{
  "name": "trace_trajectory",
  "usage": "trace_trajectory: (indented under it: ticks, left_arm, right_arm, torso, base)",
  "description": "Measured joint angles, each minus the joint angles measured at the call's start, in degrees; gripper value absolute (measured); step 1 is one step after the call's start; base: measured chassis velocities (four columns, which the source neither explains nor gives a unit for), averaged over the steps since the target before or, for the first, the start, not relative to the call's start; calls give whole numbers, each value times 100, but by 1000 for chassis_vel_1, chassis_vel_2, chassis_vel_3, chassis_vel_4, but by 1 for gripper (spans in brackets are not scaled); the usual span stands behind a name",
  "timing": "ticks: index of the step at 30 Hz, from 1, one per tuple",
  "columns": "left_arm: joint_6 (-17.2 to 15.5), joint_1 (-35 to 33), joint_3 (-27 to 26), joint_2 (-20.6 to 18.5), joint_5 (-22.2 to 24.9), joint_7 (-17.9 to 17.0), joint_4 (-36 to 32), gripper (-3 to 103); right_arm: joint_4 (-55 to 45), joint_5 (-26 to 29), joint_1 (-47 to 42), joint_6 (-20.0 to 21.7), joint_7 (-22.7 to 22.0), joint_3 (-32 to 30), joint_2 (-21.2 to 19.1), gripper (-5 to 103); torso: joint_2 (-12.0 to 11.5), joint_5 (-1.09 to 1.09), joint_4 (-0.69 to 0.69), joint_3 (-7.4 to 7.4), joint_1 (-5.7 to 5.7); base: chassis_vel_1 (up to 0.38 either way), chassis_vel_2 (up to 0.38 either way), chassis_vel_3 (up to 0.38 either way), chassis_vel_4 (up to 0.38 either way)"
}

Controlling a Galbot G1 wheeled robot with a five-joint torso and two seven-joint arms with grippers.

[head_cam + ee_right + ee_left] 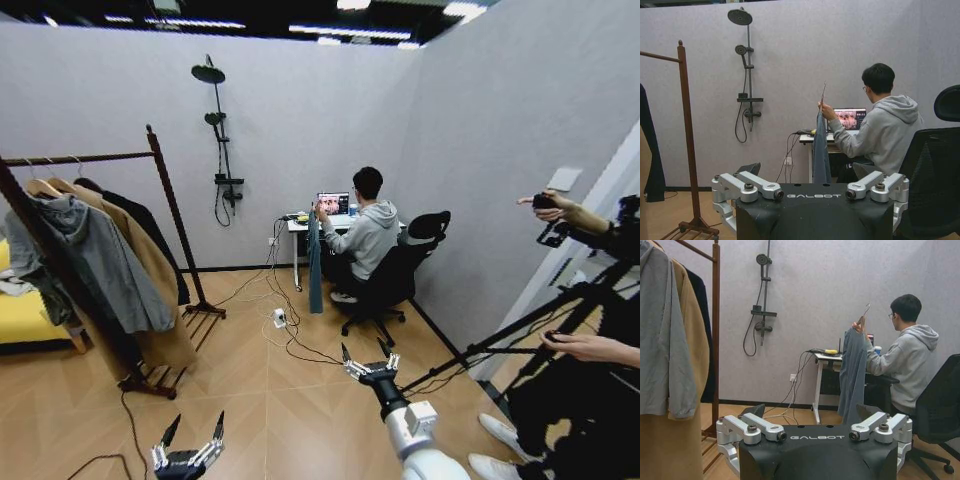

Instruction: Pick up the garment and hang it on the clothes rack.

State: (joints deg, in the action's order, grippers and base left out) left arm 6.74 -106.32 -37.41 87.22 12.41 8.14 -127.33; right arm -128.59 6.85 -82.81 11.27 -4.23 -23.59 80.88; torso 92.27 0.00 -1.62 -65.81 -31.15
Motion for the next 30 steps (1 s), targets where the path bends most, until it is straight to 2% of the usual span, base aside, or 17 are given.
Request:
trace_trajectory:
  ticks: [19,30]
  left_arm:
    - [0,0,0,0,0,0,0,100]
    - [0,0,0,0,0,1,0,100]
  right_arm:
    - [62,-26,-107,-67,96,-46,-3,100]
    - [147,-134,-145,-224,116,48,65,100]
  torso:
    - [0,0,1,0,1]
    - [1,2,-1,1,2]
  base:
    - [-84,92,93,-83]
    - [-198,188,182,-189]
